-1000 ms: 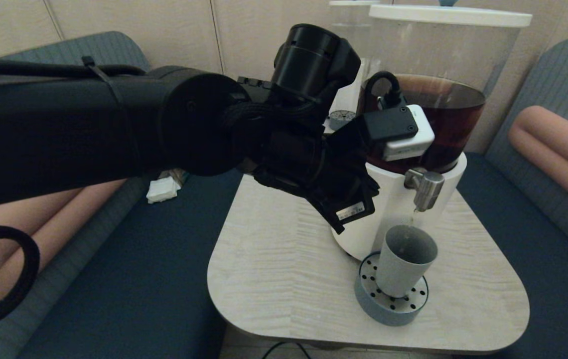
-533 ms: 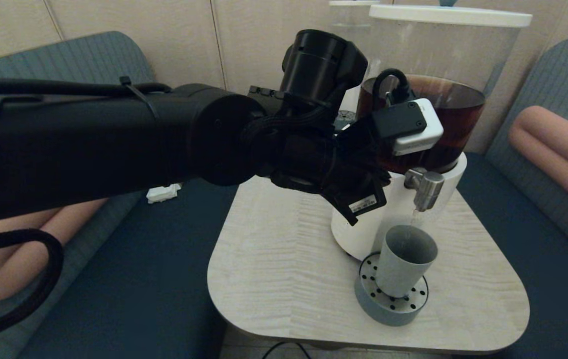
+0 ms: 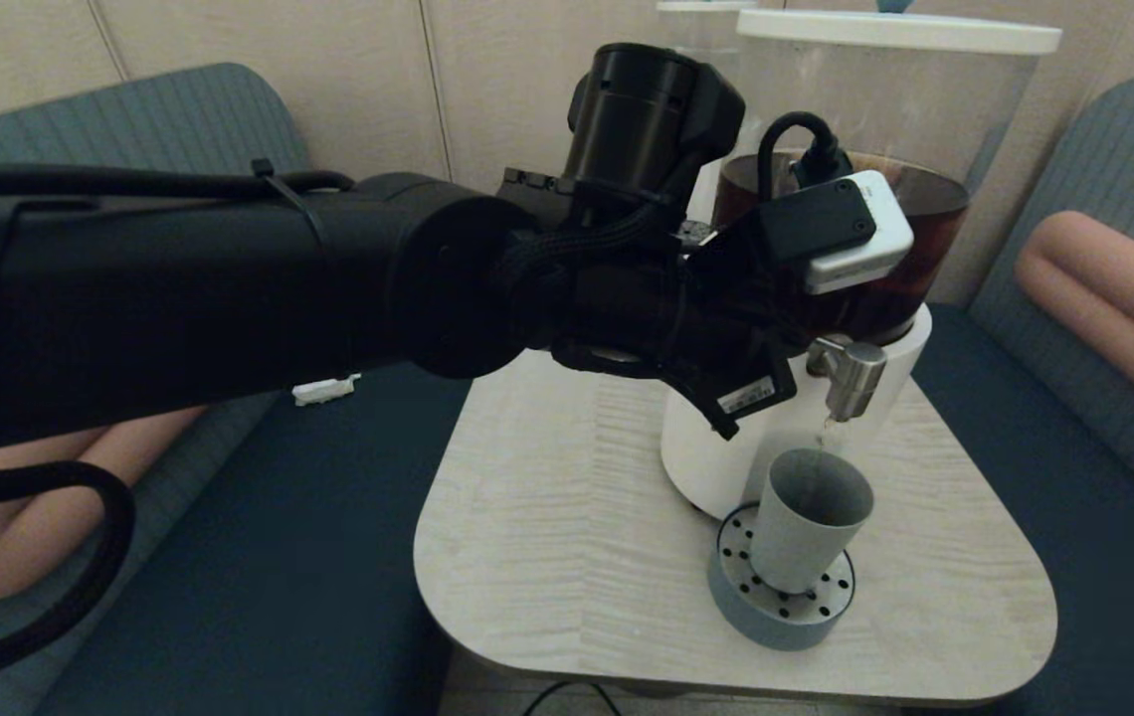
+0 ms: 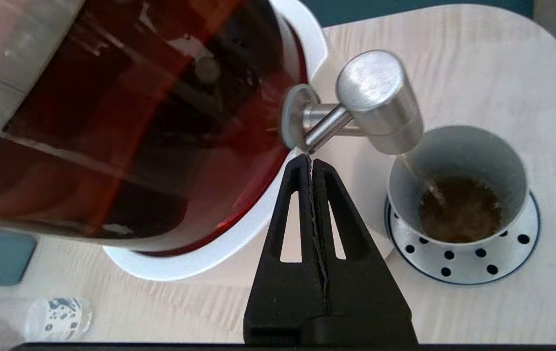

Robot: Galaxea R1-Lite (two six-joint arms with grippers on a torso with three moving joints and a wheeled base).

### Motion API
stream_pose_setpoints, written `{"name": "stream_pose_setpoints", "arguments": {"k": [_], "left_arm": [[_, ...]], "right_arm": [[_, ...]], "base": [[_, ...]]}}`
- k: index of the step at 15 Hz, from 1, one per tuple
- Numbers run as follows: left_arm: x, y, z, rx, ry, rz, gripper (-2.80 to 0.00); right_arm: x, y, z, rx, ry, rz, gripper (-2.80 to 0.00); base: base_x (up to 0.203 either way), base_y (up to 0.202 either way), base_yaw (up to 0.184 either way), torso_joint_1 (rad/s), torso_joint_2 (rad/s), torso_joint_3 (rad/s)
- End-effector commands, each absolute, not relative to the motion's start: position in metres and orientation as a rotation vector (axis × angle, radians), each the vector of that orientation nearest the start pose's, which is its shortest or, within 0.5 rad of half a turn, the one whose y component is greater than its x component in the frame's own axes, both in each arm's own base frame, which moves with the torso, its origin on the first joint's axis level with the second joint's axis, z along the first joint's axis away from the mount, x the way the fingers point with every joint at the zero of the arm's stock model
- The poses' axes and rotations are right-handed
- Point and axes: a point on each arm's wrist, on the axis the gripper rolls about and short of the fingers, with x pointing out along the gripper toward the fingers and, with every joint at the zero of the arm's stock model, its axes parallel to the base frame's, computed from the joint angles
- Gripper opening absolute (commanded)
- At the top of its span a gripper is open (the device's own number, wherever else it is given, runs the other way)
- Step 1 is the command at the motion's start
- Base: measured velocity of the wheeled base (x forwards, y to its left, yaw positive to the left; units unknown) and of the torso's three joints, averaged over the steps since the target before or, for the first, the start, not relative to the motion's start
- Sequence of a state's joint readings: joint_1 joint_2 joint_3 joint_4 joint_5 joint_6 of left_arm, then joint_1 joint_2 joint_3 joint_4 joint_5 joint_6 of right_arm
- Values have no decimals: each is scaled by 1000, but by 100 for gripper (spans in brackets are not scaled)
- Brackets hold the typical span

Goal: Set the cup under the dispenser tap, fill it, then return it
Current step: Turn off the faucet

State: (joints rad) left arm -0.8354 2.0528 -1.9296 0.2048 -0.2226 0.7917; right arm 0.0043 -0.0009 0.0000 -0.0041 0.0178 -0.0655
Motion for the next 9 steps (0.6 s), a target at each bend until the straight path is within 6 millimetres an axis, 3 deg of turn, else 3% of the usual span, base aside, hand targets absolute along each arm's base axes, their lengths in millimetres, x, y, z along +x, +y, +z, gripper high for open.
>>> {"name": "stream_pose_setpoints", "arguments": {"k": [1, 9], "left_arm": [[276, -313, 288, 815, -112, -1130, -280], [276, -319, 282, 818, -109, -1142, -280]], "right_arm": [[-23, 0, 75, -66, -7, 23, -280], [-23, 0, 76, -66, -8, 23, -280]], "base": [[0, 0, 0, 0, 0, 0], [0, 0, 0, 0, 0, 0]]}}
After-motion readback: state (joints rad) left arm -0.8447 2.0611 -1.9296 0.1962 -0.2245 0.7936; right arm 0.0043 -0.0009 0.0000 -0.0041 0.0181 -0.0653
